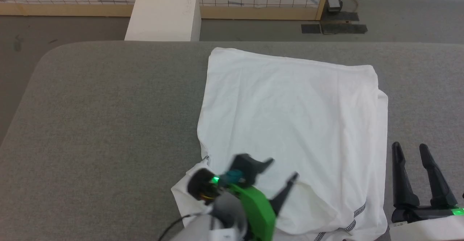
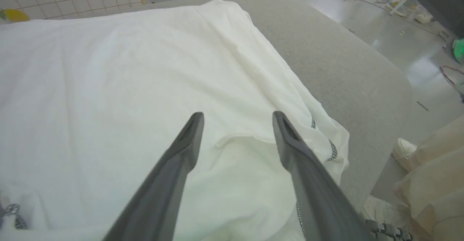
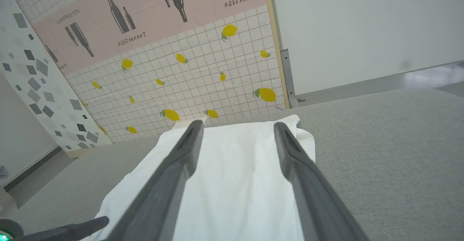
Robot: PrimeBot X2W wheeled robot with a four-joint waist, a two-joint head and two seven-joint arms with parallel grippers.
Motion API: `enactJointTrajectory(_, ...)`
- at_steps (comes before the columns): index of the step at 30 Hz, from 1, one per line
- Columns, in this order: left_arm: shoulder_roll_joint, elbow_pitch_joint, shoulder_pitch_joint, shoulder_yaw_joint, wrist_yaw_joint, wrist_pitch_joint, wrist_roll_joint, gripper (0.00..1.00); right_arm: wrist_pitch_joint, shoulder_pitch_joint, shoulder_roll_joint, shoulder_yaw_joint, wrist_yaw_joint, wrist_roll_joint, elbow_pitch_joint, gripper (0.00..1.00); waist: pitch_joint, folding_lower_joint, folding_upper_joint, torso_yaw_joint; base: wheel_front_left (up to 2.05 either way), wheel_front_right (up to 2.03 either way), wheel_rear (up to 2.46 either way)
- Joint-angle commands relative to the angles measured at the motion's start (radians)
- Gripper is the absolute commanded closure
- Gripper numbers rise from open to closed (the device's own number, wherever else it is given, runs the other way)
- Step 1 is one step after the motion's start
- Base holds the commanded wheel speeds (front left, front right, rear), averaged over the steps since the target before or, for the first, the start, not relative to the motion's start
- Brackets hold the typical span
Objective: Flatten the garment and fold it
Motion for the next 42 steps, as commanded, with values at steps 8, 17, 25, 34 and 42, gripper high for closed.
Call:
enactJointTrajectory(8, 0.111, -0.254, 0.161, 0.234, 0.184, -0.202, -0.016, 0.00, 0.002, 0.027, 0.001, -0.008, -0.001, 0.003, -0.011, 0.00, -0.031, 0.0001, 0.0000, 0.000, 0.00, 0.00, 0.00)
enactJointTrajectory(17, 0.203, -0.299, 0.360, 0.382, 0.334, -0.427, 0.110, 0.00, -0.005, 0.045, 0.001, -0.015, -0.001, 0.012, -0.008, 0.00, -0.049, 0.0001, 0.0000, -0.005, 0.00, 0.00, 0.00)
enactJointTrajectory(25, 0.209, -0.298, 0.470, 0.425, 0.372, -0.444, 0.174, 0.00, -0.028, 0.075, 0.001, -0.021, -0.001, 0.038, 0.029, 0.00, -0.060, 0.0001, 0.0000, -0.002, 0.00, 0.00, 0.00)
enactJointTrajectory(34, 0.193, -0.291, 0.452, 0.430, 0.313, -0.444, 0.176, 0.00, -0.003, 0.045, 0.001, -0.025, -0.001, -0.002, 0.028, 0.00, -0.036, 0.0001, 0.0000, -0.001, 0.00, 0.00, 0.00)
enactJointTrajectory(42, 0.176, -0.315, 0.395, 0.436, 0.294, -0.444, 0.190, 0.00, 0.182, -0.159, 0.001, -0.098, -0.001, -0.054, -0.019, 0.00, 0.062, 0.0001, 0.0000, -0.014, 0.00, 0.00, 0.00)
